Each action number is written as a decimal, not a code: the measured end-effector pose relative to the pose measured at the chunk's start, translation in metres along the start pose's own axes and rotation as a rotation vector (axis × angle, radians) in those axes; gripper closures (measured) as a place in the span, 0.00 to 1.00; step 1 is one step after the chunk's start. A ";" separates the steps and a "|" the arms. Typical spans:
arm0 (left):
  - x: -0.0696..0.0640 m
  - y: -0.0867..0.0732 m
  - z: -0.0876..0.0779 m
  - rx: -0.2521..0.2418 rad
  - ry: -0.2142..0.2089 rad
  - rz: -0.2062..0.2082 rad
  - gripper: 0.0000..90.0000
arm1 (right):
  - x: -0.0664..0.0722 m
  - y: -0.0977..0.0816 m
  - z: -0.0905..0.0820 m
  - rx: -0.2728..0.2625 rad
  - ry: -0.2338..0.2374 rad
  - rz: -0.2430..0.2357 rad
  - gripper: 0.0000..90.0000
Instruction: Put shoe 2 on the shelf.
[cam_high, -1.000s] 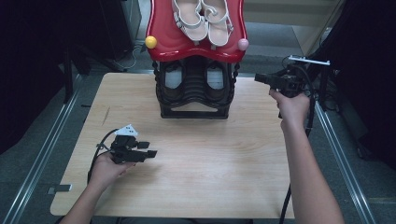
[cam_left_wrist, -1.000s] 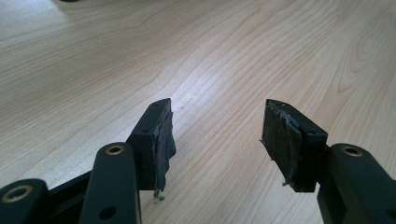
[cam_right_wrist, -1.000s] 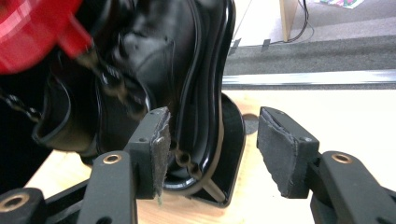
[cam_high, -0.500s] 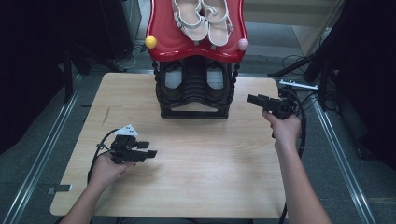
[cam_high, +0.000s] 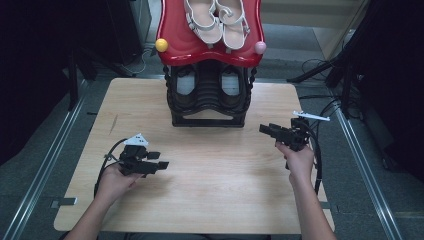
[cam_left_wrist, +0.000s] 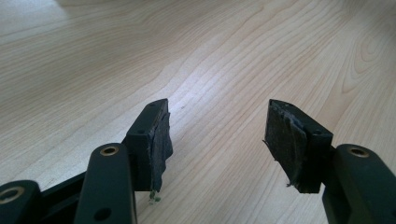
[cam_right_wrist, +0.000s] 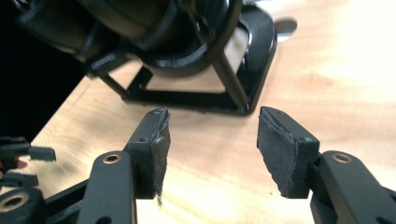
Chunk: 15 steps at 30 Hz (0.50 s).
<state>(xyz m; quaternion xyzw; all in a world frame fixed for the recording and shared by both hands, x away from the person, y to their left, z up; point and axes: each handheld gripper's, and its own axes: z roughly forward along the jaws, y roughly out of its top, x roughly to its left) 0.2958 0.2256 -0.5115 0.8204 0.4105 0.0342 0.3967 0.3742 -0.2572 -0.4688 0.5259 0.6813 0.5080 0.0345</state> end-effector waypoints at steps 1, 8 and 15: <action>0.000 0.000 0.000 0.000 -0.001 -0.001 0.45 | 0.000 -0.004 0.001 0.005 0.002 0.004 0.51; 0.000 0.000 0.000 -0.005 -0.005 -0.002 0.44 | 0.001 -0.028 0.002 0.027 0.024 -0.005 0.51; -0.003 0.001 0.002 0.002 -0.004 0.012 0.43 | 0.005 -0.043 0.005 0.044 0.035 -0.030 0.50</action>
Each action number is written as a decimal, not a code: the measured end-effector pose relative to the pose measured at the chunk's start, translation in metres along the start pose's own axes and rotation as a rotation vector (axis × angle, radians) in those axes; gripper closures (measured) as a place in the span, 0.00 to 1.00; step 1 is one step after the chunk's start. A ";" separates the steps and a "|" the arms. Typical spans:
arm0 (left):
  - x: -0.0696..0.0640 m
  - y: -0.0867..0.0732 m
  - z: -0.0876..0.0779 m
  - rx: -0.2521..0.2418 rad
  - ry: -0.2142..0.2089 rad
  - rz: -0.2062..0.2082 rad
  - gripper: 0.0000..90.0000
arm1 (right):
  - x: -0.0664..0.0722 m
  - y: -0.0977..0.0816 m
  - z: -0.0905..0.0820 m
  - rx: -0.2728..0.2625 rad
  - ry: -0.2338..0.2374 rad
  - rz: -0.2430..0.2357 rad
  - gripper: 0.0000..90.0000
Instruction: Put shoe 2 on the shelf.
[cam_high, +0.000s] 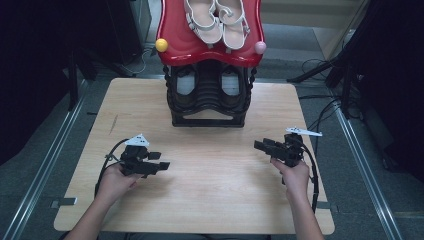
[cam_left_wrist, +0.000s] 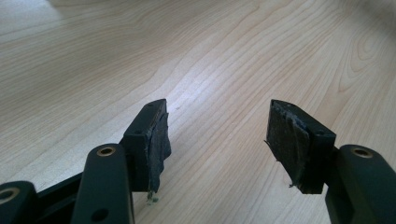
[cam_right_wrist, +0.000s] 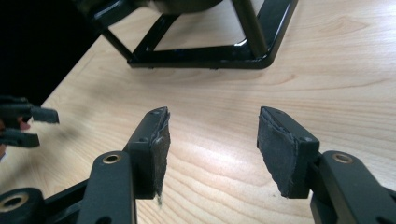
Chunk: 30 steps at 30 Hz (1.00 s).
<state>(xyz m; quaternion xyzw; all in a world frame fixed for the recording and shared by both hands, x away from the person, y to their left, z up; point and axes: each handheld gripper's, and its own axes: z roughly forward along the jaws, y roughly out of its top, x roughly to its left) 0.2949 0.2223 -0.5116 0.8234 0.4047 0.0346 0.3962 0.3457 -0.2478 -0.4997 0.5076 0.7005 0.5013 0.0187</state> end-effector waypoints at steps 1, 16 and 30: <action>0.000 0.000 0.000 0.001 -0.002 0.001 0.43 | 0.001 -0.001 0.001 0.009 0.000 -0.003 0.50; 0.000 0.001 0.002 0.007 -0.023 -0.011 0.40 | 0.012 -0.015 0.023 0.095 0.040 -0.049 0.50; 0.001 0.001 0.004 0.020 -0.029 -0.020 0.39 | 0.014 -0.018 0.028 0.126 0.027 -0.079 0.48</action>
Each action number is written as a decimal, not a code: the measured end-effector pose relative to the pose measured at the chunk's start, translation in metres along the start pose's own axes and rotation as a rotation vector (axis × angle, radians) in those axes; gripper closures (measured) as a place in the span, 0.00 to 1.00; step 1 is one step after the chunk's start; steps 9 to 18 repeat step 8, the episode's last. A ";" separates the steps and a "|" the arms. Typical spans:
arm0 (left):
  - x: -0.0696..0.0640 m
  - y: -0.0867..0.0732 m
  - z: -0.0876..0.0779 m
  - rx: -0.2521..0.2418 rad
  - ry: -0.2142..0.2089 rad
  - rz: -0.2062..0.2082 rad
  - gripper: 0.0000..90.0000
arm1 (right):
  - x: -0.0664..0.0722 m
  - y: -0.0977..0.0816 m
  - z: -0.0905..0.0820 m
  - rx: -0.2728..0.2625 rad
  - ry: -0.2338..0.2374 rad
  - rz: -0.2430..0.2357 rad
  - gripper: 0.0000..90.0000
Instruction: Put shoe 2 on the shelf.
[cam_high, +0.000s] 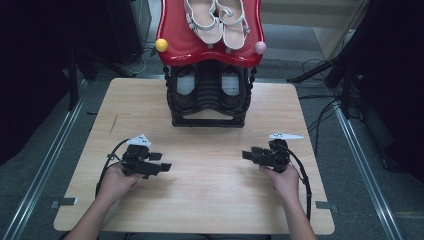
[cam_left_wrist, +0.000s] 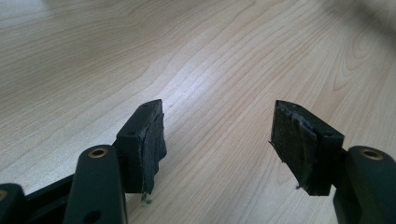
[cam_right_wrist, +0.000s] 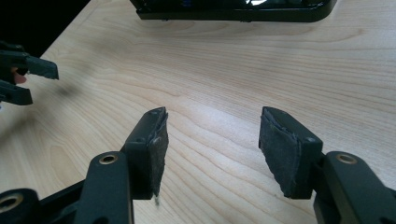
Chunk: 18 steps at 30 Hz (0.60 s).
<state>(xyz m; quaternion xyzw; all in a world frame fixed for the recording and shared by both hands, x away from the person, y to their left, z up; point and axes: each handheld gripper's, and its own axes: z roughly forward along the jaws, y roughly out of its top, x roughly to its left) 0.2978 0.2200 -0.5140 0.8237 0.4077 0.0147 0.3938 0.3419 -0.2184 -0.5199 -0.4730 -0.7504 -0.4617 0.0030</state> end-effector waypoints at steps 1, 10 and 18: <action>0.000 0.000 0.000 0.002 0.000 0.001 0.39 | 0.000 0.000 0.000 0.002 -0.002 -0.002 0.48; -0.001 0.000 0.002 0.014 -0.008 0.005 0.37 | 0.001 0.000 0.003 0.014 -0.003 -0.011 0.47; -0.001 0.000 0.002 0.014 -0.008 0.005 0.37 | 0.001 0.000 0.003 0.014 -0.003 -0.011 0.47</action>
